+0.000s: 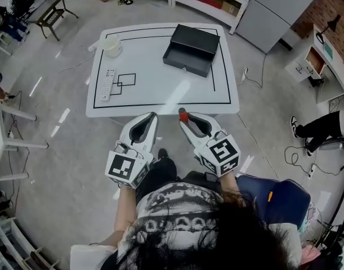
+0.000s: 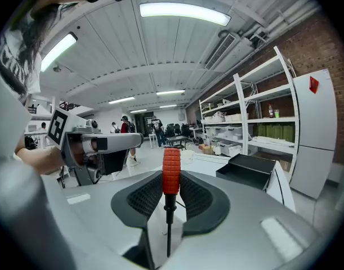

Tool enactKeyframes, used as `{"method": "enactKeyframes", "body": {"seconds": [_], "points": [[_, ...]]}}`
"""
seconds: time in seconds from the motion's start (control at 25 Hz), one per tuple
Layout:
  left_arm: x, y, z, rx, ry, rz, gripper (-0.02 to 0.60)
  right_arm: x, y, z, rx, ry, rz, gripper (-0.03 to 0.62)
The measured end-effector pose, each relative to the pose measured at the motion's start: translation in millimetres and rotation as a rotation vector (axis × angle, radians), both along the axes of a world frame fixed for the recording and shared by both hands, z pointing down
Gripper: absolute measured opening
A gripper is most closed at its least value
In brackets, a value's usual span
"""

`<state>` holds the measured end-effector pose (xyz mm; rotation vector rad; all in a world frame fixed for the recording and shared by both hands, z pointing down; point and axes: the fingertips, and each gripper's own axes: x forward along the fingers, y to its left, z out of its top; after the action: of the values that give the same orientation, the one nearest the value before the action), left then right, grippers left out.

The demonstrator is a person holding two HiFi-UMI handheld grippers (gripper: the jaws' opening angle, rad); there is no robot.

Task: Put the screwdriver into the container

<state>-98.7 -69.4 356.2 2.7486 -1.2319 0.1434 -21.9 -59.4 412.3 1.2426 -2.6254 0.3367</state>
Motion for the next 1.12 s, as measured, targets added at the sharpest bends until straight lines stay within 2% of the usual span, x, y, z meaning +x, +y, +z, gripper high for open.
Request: {"method": "enactKeyframes", "body": {"seconds": [0.4, 0.6, 0.84, 1.12], "points": [[-40.5, -60.2, 0.1, 0.037, 0.015, 0.089, 0.0, -47.2, -64.1, -4.5, 0.006, 0.018, 0.044, 0.1], [-54.7, -76.3, 5.1, 0.017, 0.012, 0.113, 0.0, -61.5, -83.6, -2.8, 0.01, 0.026, 0.072, 0.1], [-62.9, -90.3, 11.8, -0.018, 0.025, 0.122, 0.0, -62.4, -94.5, 1.1, -0.005, 0.049, 0.107, 0.1], [-48.4, -97.8, 17.6, -0.011, 0.037, 0.18, 0.0, -42.5, -103.2, 5.6, -0.021, 0.068, 0.154, 0.1]]}}
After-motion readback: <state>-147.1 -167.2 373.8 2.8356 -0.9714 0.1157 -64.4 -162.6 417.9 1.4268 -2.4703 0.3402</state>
